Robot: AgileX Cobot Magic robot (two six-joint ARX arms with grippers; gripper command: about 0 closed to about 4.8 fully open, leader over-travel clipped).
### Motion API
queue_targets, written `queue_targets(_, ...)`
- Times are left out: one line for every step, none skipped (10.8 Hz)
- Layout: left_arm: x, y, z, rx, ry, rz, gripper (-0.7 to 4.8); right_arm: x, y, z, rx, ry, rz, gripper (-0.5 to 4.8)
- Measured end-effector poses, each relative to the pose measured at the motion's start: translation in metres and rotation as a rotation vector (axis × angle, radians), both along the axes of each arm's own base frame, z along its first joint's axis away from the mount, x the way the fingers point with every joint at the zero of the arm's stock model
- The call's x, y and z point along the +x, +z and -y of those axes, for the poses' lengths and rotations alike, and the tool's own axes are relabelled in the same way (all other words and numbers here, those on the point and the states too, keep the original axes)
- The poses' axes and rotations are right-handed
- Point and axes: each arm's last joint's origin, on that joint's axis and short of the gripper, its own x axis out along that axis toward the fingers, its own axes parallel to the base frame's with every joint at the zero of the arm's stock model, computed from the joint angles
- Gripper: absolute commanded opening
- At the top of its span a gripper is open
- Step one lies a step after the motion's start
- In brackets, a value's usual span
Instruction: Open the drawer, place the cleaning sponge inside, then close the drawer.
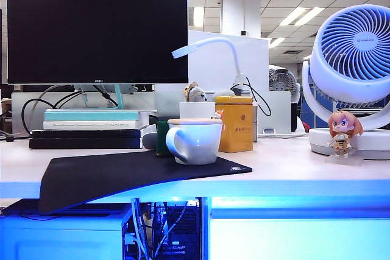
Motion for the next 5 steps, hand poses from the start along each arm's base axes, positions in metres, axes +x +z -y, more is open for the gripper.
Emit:
queue_targets(0.0, 0.0, 0.0, 0.0, 0.0, 0.001, -0.06, -0.002, 0.0, -0.001, -0.009, -0.004, 0.001, 4.79)
queue_targets(0.0, 0.0, 0.0, -0.001, 0.0, 0.002, -0.05, -0.012, -0.002, -0.006, -0.016, -0.004, -0.017, 4.79)
queue_targets(0.0, 0.0, 0.0, -0.001, 0.0, 0.002, -0.05, -0.018, -0.001, -0.009, -0.015, -0.001, -0.025, 4.79)
queue_targets(0.0, 0.0, 0.0, -0.001, 0.0, 0.002, -0.05, -0.021, 0.004, -0.01, -0.027, -0.002, -0.011, 4.79)
queue_targets(0.0, 0.0, 0.0, -0.001, 0.001, 0.003, -0.05, -0.024, 0.008, -0.012, -0.04, -0.006, -0.001, 4.79)
